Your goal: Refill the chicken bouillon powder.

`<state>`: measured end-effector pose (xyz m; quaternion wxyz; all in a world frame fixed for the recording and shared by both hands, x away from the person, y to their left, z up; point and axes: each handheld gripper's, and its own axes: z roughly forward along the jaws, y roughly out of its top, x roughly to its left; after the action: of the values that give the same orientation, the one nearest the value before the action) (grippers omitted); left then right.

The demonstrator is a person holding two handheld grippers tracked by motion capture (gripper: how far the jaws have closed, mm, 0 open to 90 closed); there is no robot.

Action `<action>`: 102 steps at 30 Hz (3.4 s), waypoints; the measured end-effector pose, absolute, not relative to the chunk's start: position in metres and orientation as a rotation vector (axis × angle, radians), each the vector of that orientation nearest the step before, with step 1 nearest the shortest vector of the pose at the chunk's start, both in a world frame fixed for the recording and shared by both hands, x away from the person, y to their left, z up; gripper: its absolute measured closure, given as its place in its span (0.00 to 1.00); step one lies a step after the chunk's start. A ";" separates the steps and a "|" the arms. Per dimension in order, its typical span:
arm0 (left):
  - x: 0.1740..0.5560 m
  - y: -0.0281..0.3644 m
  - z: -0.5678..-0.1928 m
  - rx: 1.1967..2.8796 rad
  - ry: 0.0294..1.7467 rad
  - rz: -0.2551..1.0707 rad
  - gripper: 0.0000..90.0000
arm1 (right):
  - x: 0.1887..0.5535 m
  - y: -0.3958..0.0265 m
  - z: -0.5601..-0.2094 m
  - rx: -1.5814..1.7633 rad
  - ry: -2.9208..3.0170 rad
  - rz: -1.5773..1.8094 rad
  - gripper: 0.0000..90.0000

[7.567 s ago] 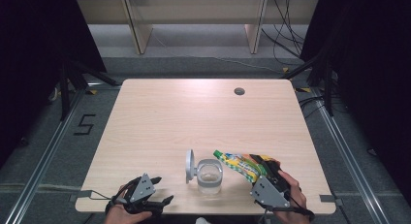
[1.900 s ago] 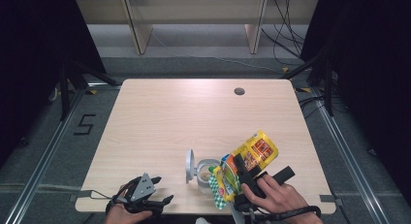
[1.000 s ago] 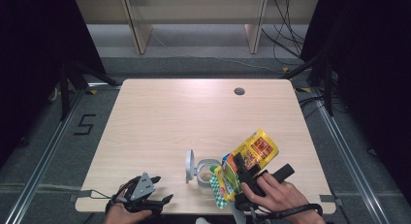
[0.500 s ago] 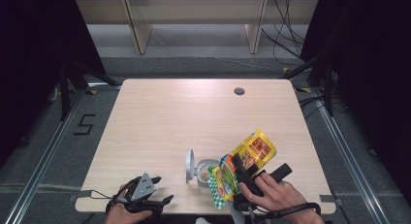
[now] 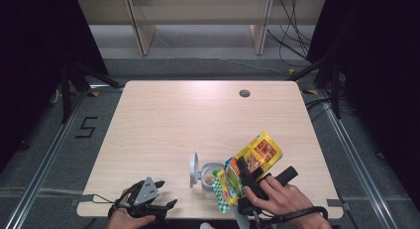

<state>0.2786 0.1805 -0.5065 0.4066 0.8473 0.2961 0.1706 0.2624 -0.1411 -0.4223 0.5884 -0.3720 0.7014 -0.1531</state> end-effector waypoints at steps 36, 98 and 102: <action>0.278 0.180 -0.507 2.114 0.754 0.424 0.29 | 0.265 -0.138 -0.417 -0.889 1.639 -0.366 0.69; 0.279 0.182 -0.505 2.126 0.746 0.429 0.29 | 0.264 -0.142 -0.414 -0.902 1.652 -0.368 0.70; 0.279 0.182 -0.505 2.120 0.749 0.431 0.29 | 0.264 -0.143 -0.413 -0.905 1.648 -0.376 0.70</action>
<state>0.2788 0.1816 -0.5047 0.4133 0.8433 0.2978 0.1714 0.2635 -0.1427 -0.4132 0.5746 -0.3863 0.7035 -0.1603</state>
